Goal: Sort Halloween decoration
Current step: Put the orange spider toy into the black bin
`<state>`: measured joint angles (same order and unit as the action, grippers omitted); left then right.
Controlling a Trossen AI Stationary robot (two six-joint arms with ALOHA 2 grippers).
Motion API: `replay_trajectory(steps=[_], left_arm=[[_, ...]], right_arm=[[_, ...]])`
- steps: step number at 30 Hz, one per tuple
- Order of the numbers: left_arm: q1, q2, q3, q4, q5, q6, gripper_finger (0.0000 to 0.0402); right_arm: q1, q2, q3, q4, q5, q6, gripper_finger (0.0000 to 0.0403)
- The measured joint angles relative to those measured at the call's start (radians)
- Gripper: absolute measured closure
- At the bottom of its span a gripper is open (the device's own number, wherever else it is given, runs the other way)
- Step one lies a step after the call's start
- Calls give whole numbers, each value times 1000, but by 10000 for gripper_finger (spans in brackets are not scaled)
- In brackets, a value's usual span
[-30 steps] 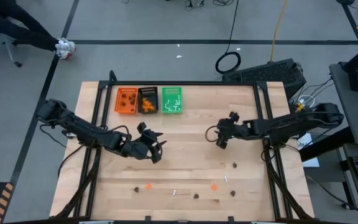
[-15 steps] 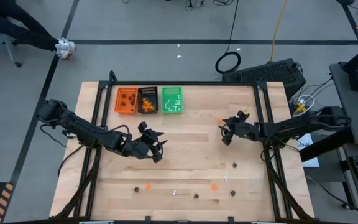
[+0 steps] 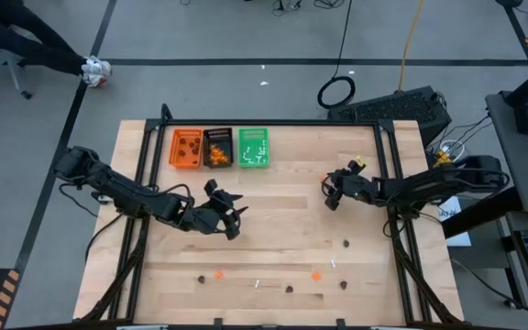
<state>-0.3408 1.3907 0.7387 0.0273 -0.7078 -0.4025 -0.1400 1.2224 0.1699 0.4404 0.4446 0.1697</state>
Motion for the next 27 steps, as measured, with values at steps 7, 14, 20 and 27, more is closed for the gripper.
replay_trajectory(steps=[7,14,20,27], left_arm=[[0,0,0,-1,0,17,226],[0,0,0,-1,0,18,226],[0,0,0,-3,0,18,226],[0,0,0,-7,0,24,226]], right_arm=[[-26,118,0,37,-18,-12,234],[-31,210,1,133,-46,24,268],[-30,251,2,153,-48,48,357],[-20,265,0,227,-59,75,399]])
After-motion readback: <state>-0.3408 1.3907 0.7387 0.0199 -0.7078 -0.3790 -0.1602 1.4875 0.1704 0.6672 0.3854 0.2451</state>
